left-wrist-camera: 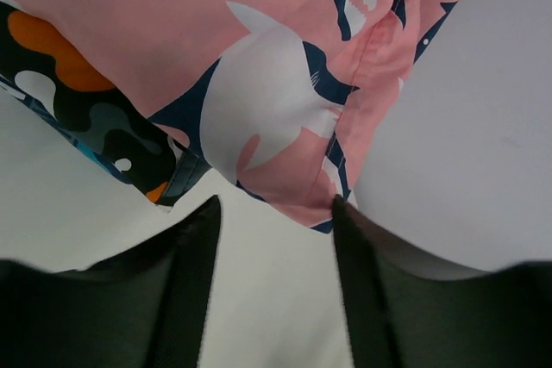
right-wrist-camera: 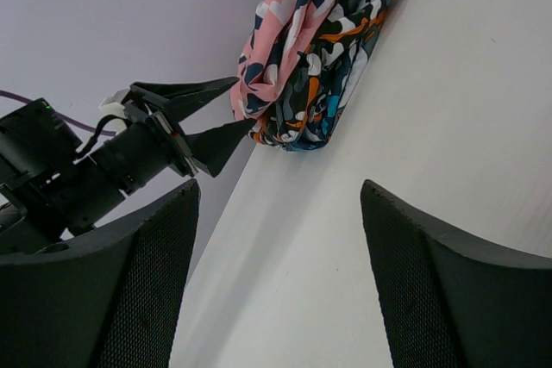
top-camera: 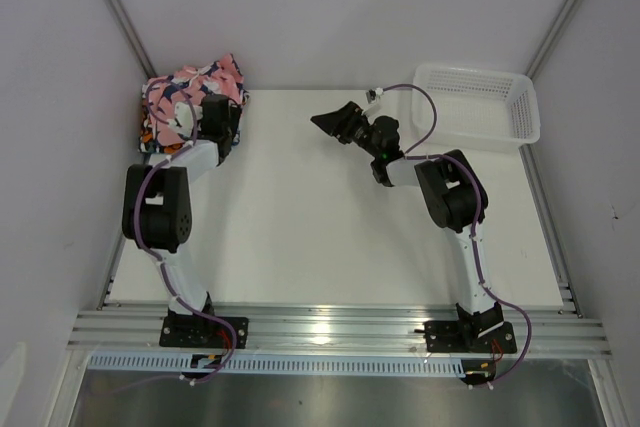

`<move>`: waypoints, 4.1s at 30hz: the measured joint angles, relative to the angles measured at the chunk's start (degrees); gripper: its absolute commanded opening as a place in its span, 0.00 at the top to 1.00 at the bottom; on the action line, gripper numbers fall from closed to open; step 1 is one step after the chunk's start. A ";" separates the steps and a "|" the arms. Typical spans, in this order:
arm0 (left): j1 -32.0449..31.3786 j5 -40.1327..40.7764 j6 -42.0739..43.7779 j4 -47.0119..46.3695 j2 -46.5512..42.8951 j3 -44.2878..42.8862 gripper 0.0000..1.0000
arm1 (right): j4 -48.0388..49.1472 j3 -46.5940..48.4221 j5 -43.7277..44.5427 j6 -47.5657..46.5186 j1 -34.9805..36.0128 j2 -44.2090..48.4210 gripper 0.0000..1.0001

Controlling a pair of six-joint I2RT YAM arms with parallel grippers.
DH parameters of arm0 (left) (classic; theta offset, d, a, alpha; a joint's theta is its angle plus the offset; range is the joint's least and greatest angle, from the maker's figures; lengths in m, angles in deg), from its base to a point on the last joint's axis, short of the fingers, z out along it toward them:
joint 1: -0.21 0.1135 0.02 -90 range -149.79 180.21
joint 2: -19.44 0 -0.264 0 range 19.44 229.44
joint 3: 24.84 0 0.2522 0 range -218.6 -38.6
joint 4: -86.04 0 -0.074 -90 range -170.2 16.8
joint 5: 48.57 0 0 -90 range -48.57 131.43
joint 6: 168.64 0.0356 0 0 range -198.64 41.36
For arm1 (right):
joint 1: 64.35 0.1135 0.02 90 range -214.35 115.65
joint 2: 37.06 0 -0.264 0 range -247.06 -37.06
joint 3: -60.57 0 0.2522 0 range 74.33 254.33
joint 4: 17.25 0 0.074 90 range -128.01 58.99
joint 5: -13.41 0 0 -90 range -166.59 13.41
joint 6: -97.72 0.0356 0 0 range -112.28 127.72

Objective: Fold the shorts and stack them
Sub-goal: Neatly place the folded shorts to the corner

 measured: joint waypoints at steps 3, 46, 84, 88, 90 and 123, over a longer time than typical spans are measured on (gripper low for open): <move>0.48 -0.04 0.13 -0.09 1.49 -1.01 0.60 | 0.39 0.00 -0.22 0.42 0.00 0.00 0.23; 5.11 -10.86 12.81 -4.50 -0.09 2.36 0.35 | 1.07 0.00 -1.68 2.16 0.00 -0.52 0.22; 9.49 -22.34 4.87 -27.04 3.08 -3.96 0.04 | 2.12 0.83 -3.04 3.39 -0.48 -2.51 0.22; 9.49 -22.32 2.99 -27.69 10.99 -7.56 0.04 | 2.40 1.40 -3.26 3.63 -0.59 -3.04 0.22; 9.53 -22.34 1.75 -28.46 14.43 -7.61 0.04 | 2.54 1.46 -3.32 3.89 -0.59 -3.26 0.22; 4.09 -20.81 21.77 -7.43 -37.48 12.74 0.01 | -19.56 -14.78 -1.07 -18.51 -2.23 32.94 0.01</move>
